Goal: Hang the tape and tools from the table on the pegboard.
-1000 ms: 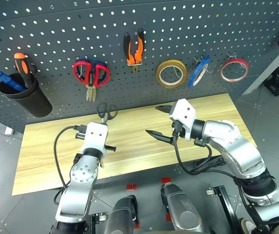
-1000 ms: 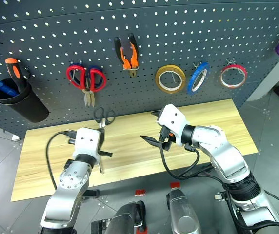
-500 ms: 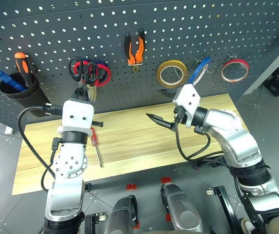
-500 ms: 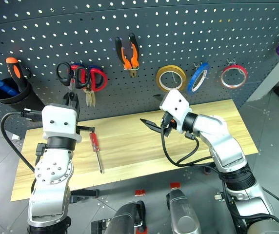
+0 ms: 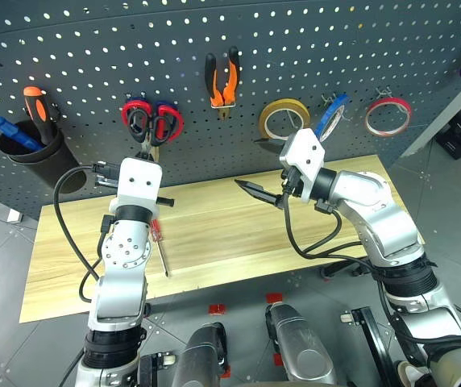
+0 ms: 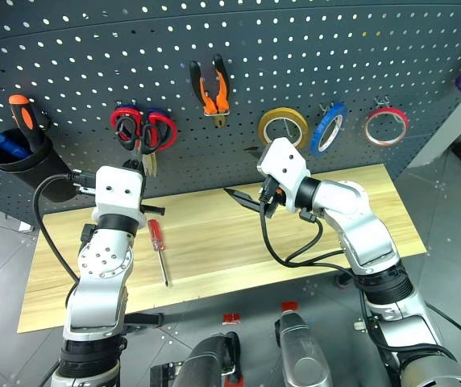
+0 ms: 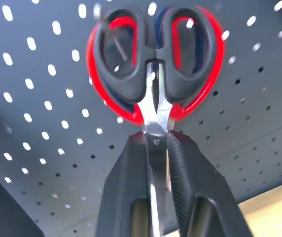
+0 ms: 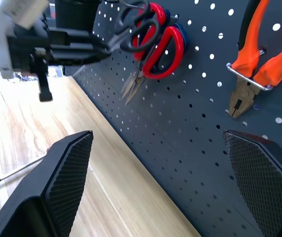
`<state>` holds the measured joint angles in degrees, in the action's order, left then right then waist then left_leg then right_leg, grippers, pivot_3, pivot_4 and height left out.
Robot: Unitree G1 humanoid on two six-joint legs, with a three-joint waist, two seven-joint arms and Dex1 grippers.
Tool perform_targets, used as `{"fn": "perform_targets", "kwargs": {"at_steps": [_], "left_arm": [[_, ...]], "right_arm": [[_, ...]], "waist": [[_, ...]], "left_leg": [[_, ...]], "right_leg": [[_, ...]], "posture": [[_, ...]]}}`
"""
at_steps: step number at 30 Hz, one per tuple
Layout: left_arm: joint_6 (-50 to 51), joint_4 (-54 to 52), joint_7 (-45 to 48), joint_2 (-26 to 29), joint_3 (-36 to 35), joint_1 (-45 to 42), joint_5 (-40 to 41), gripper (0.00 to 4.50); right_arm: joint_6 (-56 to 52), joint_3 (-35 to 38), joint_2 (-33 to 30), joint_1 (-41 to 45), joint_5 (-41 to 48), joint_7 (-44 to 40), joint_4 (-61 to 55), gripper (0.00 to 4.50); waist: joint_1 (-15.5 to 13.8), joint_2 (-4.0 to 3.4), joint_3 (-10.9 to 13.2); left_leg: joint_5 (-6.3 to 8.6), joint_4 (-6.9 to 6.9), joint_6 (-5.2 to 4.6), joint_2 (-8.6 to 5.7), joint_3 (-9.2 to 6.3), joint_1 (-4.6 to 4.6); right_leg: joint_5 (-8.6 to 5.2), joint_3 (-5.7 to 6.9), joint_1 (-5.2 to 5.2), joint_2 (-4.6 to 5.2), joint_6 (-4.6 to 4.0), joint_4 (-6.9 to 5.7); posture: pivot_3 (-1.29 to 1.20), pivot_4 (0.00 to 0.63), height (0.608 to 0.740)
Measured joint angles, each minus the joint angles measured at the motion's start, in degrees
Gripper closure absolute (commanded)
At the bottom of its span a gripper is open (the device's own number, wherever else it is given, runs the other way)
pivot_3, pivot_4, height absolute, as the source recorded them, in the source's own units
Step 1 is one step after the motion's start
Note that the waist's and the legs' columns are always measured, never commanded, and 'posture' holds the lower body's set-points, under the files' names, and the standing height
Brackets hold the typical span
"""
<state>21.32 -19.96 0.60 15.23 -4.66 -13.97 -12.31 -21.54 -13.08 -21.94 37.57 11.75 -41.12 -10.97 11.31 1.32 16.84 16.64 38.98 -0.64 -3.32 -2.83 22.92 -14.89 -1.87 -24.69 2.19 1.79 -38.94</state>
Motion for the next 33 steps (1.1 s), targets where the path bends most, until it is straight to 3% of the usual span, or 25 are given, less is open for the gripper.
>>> {"fn": "perform_targets", "kwargs": {"at_steps": [5,10,15,22,33], "left_arm": [[1.7,0.3,0.0,-1.4,-0.5,0.0,0.9,1.5],[10.6,0.0,0.2,-6.0,-2.6,5.2,4.7,1.5],[19.7,0.5,0.5,-7.1,-7.8,6.3,9.0,1.5],[26.9,13.9,0.6,-6.2,-15.1,-3.0,14.7,1.5],[27.1,36.6,-2.1,-5.5,-22.2,-14.2,21.3,1.5]], "right_arm": [[0.0,-0.1,0.6,0.0,-0.3,0.0,0.0,0.0],[-5.0,-1.8,0.9,-2.6,-0.4,1.0,-2.3,0.0],[-18.5,-4.6,3.1,-4.6,1.3,3.3,-7.2,0.0],[-35.4,-5.2,7.5,0.8,5.1,6.2,-8.7,0.0],[-37.6,-8.5,5.2,7.2,5.4,2.3,-4.1,0.0]], "waist": [[0.0,0.0,0.0],[0.2,0.01,0.0],[0.1,0.02,0.0],[-0.2,0.3,0.2],[-0.1,0.66,0.4]], "left_leg": [[0.0,0.0,0.0,0.0,0.01,0.0],[0.0,0.0,0.0,0.02,0.0,0.0],[0.0,0.02,0.0,0.03,-0.02,0.0],[0.0,0.04,0.0,0.01,-0.1,0.0],[-0.02,0.01,0.05,0.02,-0.05,0.12]], "right_leg": [[0.0,-0.01,-0.01,0.0,0.0,0.0],[0.0,0.0,-0.03,0.0,0.0,-0.02],[0.0,0.01,-0.03,-0.01,0.0,-0.05],[0.0,0.08,-0.02,0.0,0.0,-0.02],[0.0,0.07,-0.32,0.03,0.0,-0.05]], "posture": [[-0.34,0.284,0.74],[-0.33,0.298,0.74],[-0.32,0.317,0.74],[-0.31,0.336,0.74],[-0.32,0.33,0.74]]}}
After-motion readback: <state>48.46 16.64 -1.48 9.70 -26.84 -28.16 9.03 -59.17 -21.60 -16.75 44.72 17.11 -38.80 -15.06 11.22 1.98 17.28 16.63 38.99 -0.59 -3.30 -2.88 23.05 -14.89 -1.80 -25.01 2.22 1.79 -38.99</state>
